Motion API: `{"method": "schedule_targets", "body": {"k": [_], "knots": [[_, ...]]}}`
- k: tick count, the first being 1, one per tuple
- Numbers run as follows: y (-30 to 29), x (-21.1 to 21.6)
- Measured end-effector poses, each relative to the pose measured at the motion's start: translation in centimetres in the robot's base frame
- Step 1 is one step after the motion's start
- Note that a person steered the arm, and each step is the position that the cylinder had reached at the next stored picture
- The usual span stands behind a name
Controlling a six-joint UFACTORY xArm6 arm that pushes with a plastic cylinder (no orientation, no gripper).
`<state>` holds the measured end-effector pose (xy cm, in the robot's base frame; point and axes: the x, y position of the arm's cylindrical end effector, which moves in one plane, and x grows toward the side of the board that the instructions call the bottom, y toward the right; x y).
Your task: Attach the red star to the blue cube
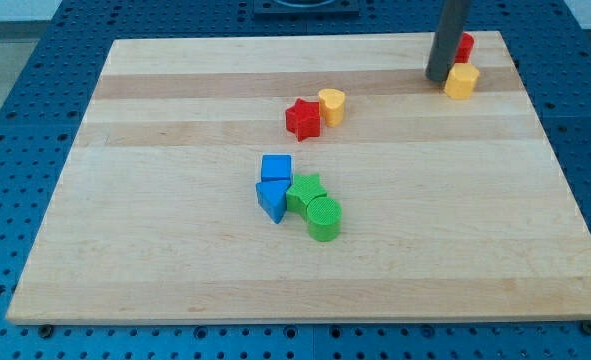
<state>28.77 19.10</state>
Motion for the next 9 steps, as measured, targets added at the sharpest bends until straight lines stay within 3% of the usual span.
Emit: {"method": "schedule_targets", "body": {"k": [2,8,9], "knots": [[0.1,0.0],[-19.6,3.4],[-19.6,10.2]]}}
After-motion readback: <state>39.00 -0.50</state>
